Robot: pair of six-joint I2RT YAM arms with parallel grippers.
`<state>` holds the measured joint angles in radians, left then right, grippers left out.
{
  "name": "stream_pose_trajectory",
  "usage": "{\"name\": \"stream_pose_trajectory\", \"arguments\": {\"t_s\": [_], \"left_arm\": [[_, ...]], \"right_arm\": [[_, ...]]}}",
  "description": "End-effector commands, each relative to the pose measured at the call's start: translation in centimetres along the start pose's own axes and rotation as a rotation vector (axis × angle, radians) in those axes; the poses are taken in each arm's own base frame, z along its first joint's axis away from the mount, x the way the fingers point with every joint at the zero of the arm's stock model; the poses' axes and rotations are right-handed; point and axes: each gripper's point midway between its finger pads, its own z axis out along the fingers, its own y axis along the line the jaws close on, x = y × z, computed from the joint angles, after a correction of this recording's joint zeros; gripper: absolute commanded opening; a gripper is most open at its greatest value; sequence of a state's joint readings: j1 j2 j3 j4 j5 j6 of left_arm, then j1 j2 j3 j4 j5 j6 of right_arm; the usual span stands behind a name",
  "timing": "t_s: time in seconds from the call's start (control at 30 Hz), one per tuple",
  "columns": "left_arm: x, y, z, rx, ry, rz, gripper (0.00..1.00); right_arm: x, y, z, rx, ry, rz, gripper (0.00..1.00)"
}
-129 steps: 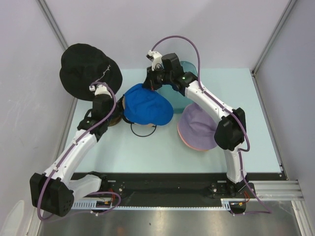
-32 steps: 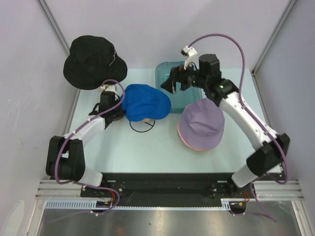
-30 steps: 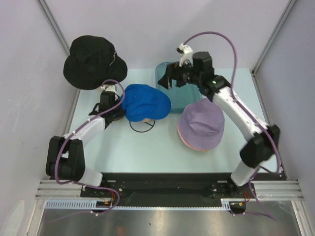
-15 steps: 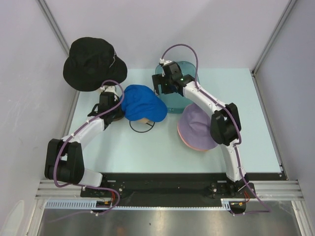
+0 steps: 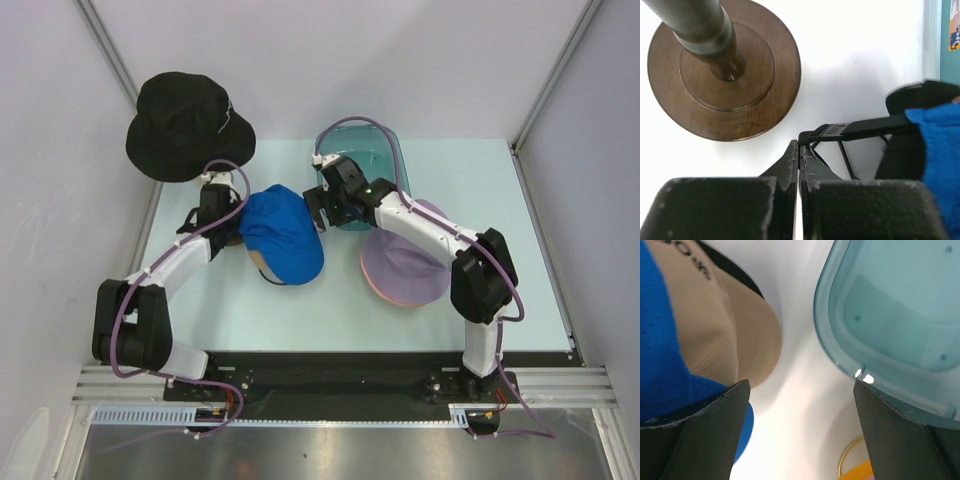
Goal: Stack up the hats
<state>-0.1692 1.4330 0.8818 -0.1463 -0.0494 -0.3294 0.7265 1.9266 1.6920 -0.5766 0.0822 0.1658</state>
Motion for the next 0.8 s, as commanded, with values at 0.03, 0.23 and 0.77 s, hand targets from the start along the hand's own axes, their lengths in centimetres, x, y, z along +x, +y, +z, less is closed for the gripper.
{"name": "stream_pose_trajectory", "arguments": {"t_s": [0.03, 0.23, 0.77], "left_arm": [[-4.5, -2.6, -0.4, 0.072, -0.101, -0.028, 0.0], [-5.4, -2.8, -1.6, 0.087, -0.137, -0.001, 0.0], [-2.7, 0.3, -2.8, 0.019, -0.076, 0.051, 0.0]], "right_arm": [[0.4, 6.4, -3.5, -0.164, -0.017, -0.01, 0.92], [-0.5, 3.1, -7.0, -0.074, -0.043, 0.057, 0.92], [0.9, 8.1, -15.7, -0.351, -0.225, 0.183, 0.93]]}}
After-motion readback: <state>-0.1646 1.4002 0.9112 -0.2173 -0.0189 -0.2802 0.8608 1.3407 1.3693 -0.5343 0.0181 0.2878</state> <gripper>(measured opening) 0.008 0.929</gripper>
